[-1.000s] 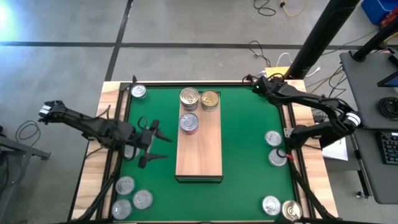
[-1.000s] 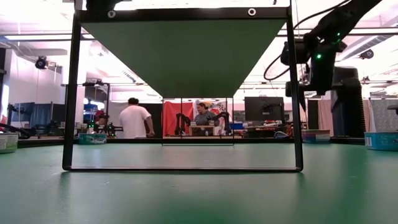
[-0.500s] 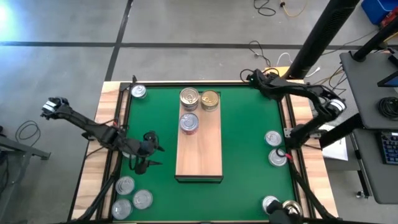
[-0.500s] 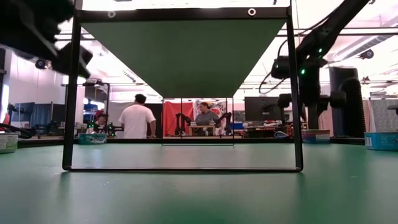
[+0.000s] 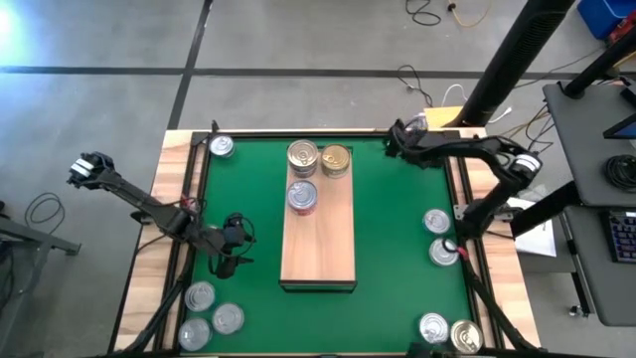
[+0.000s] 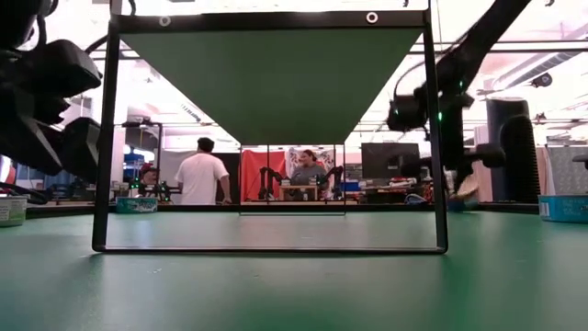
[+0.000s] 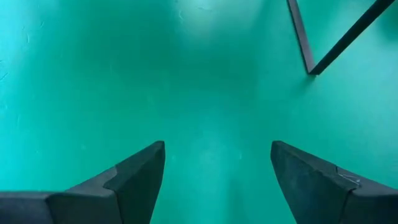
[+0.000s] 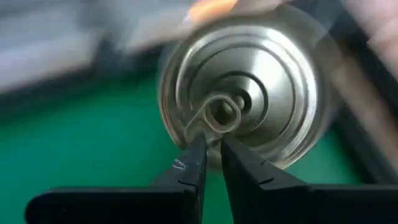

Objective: Stack canned seafood by type on shelf
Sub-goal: Put the blue pink tuna can on the shelf

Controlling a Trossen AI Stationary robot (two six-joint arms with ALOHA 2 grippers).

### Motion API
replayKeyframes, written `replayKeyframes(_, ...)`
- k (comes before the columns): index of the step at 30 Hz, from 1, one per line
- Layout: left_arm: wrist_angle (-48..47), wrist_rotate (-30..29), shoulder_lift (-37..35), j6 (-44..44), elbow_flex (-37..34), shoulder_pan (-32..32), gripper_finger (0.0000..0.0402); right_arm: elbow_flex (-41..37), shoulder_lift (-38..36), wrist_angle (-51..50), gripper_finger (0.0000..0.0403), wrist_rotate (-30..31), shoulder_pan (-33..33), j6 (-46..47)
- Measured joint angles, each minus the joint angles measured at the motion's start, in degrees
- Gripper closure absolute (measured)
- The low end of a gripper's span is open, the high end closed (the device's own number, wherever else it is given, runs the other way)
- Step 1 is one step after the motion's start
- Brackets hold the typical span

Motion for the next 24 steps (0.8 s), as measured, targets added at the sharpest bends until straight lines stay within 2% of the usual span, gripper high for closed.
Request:
replayKeyframes(2,0.4,0.0,0.0,0.5,0.0,0.0,0.0123,-0.2,-3.4,-1.9,0.0365,-3.9,3.9,-0.8)
replayKeyframes(4,1.1,-0.1,-0.1,1.0,0.0,0.0,0.0123,-0.2,-8.1,-2.0,0.0365,-4.0,8.3,-1.0)
replayKeyframes(8,3.1,-0.4,0.0,3.4,0.0,0.0,0.0123,-0.1,-16.6,-2.9,0.0365,-0.1,15.7,-1.0)
replayKeyframes(12,4.9,-2.4,-0.1,5.8,0.0,0.0,0.0123,-0.1,-22.8,-2.8,0.0365,2.9,17.0,-4.0)
replayKeyframes(17,8.2,-3.1,0.0,6.9,0.0,0.0,0.0123,-0.1,-23.3,1.5,0.0365,0.1,17.3,-10.1)
replayKeyframes(21,8.8,-3.1,0.0,6.9,0.0,0.0,0.0123,-0.1,-20.0,10.7,0.0364,-3.1,18.6,-25.9)
replayKeyframes(24,9.1,-3.1,-0.1,6.2,0.0,0.0,0.0123,-0.1,-17.7,15.8,0.0352,-4.6,18.0,-33.2)
